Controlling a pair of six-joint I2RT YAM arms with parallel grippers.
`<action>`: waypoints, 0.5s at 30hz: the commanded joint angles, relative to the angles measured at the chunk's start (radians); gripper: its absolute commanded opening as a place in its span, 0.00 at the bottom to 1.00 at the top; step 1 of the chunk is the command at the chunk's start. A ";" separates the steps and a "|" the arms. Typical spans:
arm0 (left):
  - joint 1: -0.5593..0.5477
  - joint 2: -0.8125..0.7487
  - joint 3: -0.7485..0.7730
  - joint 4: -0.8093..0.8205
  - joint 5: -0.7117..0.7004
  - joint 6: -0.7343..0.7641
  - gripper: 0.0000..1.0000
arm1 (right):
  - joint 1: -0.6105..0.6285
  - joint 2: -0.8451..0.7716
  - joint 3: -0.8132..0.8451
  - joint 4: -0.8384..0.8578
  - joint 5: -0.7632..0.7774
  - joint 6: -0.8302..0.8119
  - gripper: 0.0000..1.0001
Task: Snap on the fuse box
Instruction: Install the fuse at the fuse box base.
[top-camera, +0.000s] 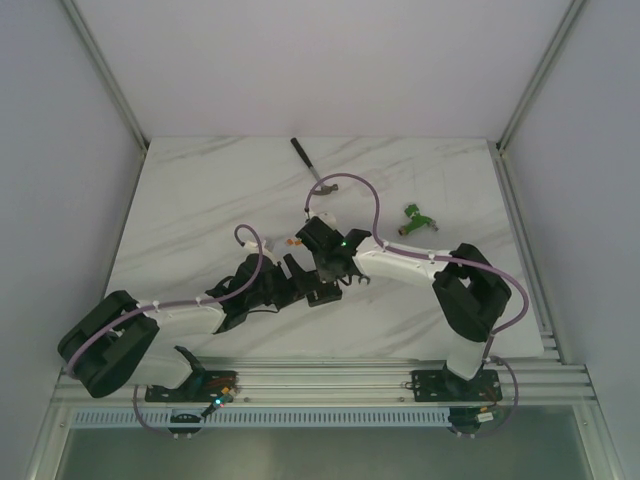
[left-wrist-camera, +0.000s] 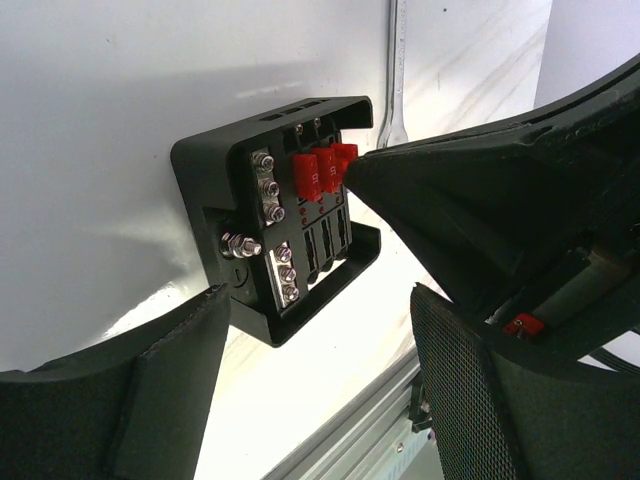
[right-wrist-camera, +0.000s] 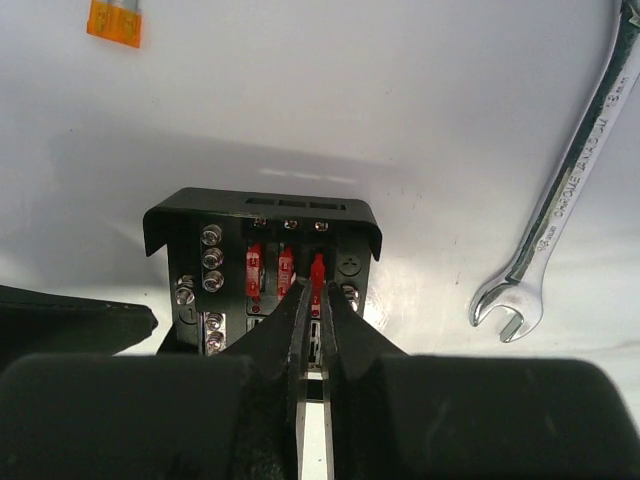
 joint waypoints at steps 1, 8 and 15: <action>-0.004 -0.012 -0.003 -0.031 -0.016 0.003 0.81 | 0.002 -0.028 -0.023 -0.006 0.026 -0.001 0.09; -0.005 -0.013 0.003 -0.048 -0.021 0.003 0.81 | -0.004 -0.013 -0.042 -0.005 0.022 -0.014 0.00; -0.003 -0.016 0.012 -0.078 -0.037 0.010 0.81 | -0.007 0.027 -0.053 -0.022 -0.003 -0.044 0.00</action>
